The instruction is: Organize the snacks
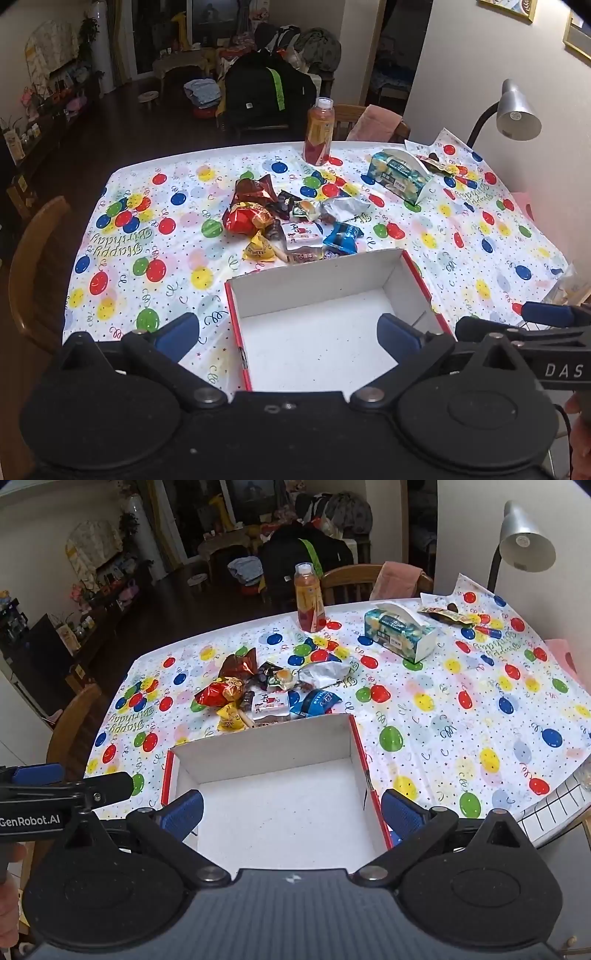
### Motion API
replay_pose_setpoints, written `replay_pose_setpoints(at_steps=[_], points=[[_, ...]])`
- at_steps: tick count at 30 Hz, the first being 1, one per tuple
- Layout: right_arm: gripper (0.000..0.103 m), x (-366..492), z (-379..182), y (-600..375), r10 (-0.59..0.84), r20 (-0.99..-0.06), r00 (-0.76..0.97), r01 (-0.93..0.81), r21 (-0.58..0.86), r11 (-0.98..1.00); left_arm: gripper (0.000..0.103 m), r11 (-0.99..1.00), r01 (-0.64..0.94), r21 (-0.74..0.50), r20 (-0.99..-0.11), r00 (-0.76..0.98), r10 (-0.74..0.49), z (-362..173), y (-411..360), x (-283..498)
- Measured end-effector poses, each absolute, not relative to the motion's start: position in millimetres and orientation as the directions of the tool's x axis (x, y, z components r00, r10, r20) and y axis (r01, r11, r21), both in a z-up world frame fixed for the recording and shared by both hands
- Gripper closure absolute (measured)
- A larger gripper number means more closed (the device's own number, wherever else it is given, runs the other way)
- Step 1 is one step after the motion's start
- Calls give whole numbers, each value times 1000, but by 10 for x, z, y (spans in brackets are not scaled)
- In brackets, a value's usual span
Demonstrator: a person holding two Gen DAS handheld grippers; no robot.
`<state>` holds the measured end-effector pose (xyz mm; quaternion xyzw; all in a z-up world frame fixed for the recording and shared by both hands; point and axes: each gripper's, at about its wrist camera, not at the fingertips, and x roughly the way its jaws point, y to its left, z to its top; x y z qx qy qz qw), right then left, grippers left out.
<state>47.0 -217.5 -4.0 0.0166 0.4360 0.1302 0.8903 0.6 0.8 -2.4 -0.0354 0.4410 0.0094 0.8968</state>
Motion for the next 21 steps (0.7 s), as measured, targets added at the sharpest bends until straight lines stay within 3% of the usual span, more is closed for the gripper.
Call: replay_pose_setpoints(at_steps=[21], points=[[0,401,24,-2055,285,-773,567,-234,180,955,1,997,-34,-71,-787,616,-35,7,32,15]])
